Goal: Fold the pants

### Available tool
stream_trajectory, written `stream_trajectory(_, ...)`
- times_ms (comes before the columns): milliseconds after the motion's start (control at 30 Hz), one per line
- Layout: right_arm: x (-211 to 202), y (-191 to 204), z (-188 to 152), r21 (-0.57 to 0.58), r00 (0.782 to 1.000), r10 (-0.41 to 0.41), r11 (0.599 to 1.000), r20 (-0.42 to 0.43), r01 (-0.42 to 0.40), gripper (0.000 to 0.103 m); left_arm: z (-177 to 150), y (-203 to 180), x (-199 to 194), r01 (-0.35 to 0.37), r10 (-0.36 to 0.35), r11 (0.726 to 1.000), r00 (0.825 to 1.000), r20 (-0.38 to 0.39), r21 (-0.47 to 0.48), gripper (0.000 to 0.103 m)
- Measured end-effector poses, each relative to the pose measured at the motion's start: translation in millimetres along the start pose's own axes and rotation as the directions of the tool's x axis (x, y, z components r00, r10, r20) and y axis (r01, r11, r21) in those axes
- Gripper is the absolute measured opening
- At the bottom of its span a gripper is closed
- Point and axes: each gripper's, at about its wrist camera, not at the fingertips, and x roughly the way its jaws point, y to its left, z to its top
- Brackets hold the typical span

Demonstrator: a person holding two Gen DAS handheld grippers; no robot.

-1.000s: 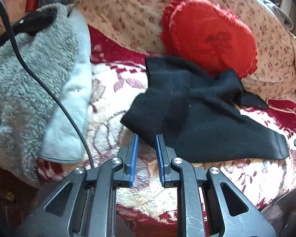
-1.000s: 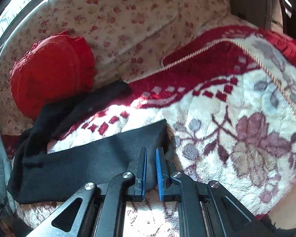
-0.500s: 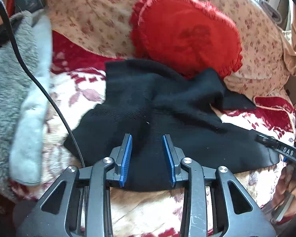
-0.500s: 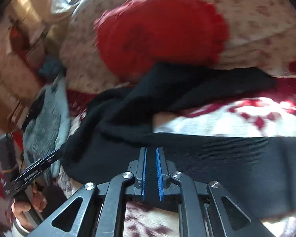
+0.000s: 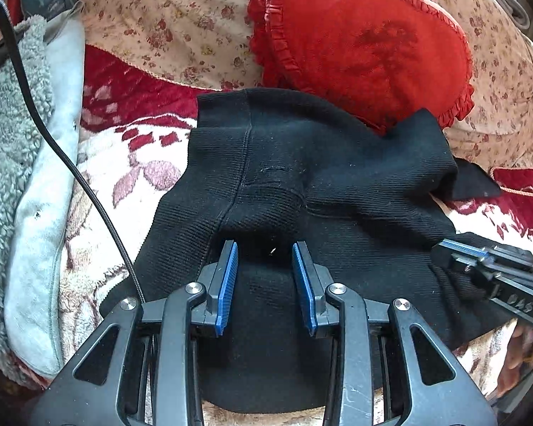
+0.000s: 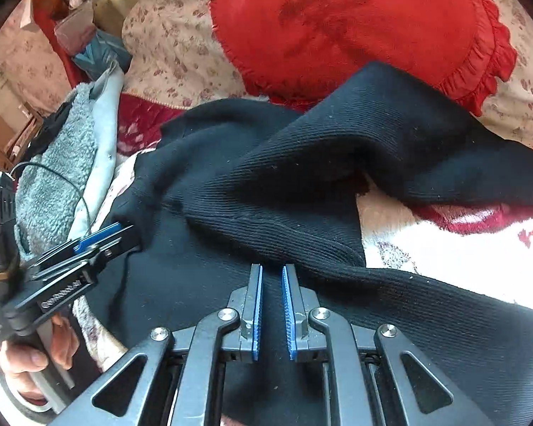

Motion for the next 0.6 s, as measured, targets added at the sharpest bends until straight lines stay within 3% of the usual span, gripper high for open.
stream_trajectory(100,-15.0,9.9,10.7,-0.045,0.998,0.048,0.998,0.034,-0.046,0.014,1.5,-0.1,-5.6,0.001,-0.001,1.0,1.0,0.018,0.003,0.031)
stream_trajectory(233,-19.6,32.7,45.4,-0.134,0.994,0.065,0.99,0.091,-0.052,0.047,3.8,4.8,-11.7,-0.002,0.003,1.0,0.999,0.034,-0.012,0.031)
stream_trajectory(333,-4.9,43.3,78.6,-0.196,0.993,0.073,0.979,0.092,-0.054,0.047,3.6,14.4,-15.3,0.013,-0.01,0.999,0.999,0.048,-0.046,0.031)
stream_trajectory(500,53.1,53.6,140.5,-0.247,0.998,0.051,0.967,-0.021,-0.055,0.047,3.2,24.9,-4.9,-0.002,0.004,0.998,0.999,0.034,-0.065,0.031)
stream_trajectory(600,85.8,57.7,165.3,-0.315,0.997,-0.011,0.949,-0.073,-0.012,0.047,4.9,34.1,2.5,0.016,-0.014,0.995,1.0,0.019,-0.103,0.042)
